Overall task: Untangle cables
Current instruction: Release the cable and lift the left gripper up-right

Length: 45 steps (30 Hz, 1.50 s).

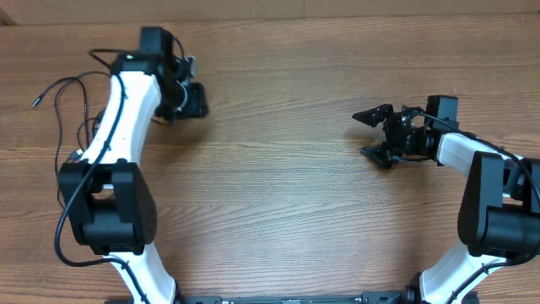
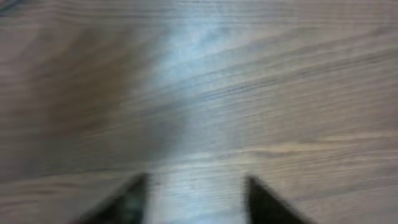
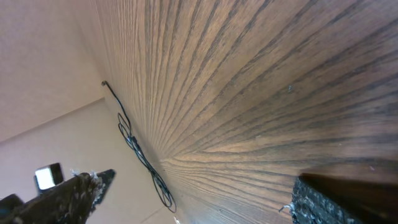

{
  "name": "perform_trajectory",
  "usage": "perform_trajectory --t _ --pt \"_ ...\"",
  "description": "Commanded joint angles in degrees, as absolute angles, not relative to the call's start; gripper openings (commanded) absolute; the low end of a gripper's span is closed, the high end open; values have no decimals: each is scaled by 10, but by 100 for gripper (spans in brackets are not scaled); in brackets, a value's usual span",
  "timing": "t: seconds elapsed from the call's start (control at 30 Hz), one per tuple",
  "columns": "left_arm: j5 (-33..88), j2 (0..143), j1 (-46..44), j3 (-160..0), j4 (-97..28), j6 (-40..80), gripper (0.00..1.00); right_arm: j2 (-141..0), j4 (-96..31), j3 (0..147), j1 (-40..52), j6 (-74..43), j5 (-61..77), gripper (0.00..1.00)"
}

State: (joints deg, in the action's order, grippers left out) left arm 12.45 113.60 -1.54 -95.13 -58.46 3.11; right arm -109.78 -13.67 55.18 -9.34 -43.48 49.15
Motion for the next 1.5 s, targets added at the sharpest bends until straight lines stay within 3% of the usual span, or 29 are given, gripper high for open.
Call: perform_trajectory --t 0.0,0.03,1.47 --pt "130 1141 -29 -919 -582 43 87 -1115 -138 542 -97 -419 436 100" --pt "130 1141 -32 -914 -582 47 100 -1115 -138 542 -97 -419 436 100" --pt "130 1141 -39 -906 -582 50 100 -1115 -138 542 -97 -419 436 100"
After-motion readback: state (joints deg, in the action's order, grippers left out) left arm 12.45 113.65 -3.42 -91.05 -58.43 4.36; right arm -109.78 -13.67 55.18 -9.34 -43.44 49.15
